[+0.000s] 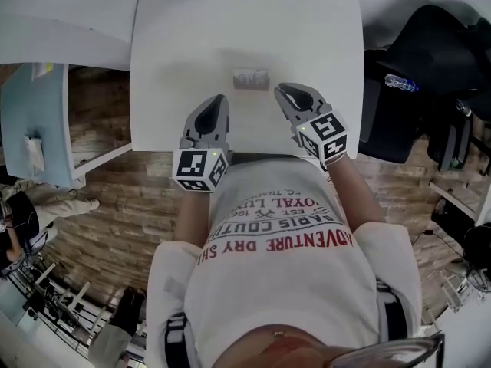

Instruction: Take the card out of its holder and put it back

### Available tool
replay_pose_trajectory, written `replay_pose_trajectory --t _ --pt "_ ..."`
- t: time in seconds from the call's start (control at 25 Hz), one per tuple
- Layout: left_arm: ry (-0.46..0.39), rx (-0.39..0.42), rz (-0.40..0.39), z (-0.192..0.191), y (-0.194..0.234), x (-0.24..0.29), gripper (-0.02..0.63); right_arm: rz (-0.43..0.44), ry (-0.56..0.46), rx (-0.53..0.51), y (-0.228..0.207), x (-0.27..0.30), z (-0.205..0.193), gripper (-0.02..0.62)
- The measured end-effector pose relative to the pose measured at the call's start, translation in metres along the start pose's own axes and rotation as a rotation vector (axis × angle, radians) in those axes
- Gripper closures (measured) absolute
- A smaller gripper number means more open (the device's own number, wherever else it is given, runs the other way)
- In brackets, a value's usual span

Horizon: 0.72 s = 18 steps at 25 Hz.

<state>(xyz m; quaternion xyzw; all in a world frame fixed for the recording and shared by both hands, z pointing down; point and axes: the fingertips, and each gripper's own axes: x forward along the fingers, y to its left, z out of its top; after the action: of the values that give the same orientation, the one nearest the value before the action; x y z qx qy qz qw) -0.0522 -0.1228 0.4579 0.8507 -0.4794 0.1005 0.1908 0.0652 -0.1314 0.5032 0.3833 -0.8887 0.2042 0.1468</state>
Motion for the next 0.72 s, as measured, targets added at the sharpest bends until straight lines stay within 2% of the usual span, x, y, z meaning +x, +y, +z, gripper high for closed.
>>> replay_pose_trajectory --t 0.12,0.4,0.6,0.72 --pt "0.004 0.021 -0.022 0.003 0.003 0.009 0.58 0.037 0.039 0.002 -0.006 0.011 -0.006 0.46" --pt "0.054 -0.032 -0.012 -0.012 0.031 0.03 0.58 0.094 0.043 0.017 -0.02 0.045 -0.006 0.46" --pt "0.093 -0.044 -0.004 -0.024 0.041 0.036 0.58 0.236 0.088 -0.046 -0.012 0.061 -0.017 0.46" --pt "0.114 -0.044 0.009 -0.029 0.044 0.038 0.58 0.293 0.121 -0.091 -0.009 0.066 -0.022 0.46"
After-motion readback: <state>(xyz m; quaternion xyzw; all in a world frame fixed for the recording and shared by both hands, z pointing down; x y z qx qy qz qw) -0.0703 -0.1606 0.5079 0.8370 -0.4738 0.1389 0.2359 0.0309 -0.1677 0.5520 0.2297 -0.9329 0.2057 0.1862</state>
